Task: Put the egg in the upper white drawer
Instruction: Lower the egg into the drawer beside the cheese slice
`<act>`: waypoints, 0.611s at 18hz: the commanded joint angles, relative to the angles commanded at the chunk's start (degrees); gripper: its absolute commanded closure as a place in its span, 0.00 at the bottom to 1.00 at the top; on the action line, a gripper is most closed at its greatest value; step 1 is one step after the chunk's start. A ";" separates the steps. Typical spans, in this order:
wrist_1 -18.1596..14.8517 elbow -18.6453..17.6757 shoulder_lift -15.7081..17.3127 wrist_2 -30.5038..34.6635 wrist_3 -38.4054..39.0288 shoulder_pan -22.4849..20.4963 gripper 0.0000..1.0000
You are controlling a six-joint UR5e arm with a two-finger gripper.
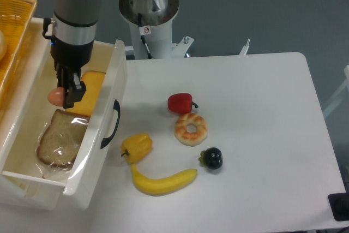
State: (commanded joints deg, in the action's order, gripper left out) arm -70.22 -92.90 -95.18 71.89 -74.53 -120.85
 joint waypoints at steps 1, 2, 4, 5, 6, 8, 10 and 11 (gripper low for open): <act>0.00 -0.09 -0.17 0.00 -0.09 0.26 0.85; 0.00 -0.09 -0.35 0.00 -0.18 0.52 0.85; -0.09 -0.18 -0.70 0.00 -0.18 0.79 0.85; -0.09 -0.18 -0.79 0.00 -0.18 0.88 0.85; -0.09 -0.27 -0.97 0.00 -0.09 1.40 0.85; 0.00 -0.35 -1.58 0.00 -0.09 1.93 0.85; 0.00 -0.53 -1.93 0.00 -0.09 2.02 0.85; 0.00 -0.53 -2.02 0.00 -0.09 2.28 0.85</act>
State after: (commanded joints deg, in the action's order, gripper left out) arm -70.22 -93.43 -97.21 71.89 -74.62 -118.57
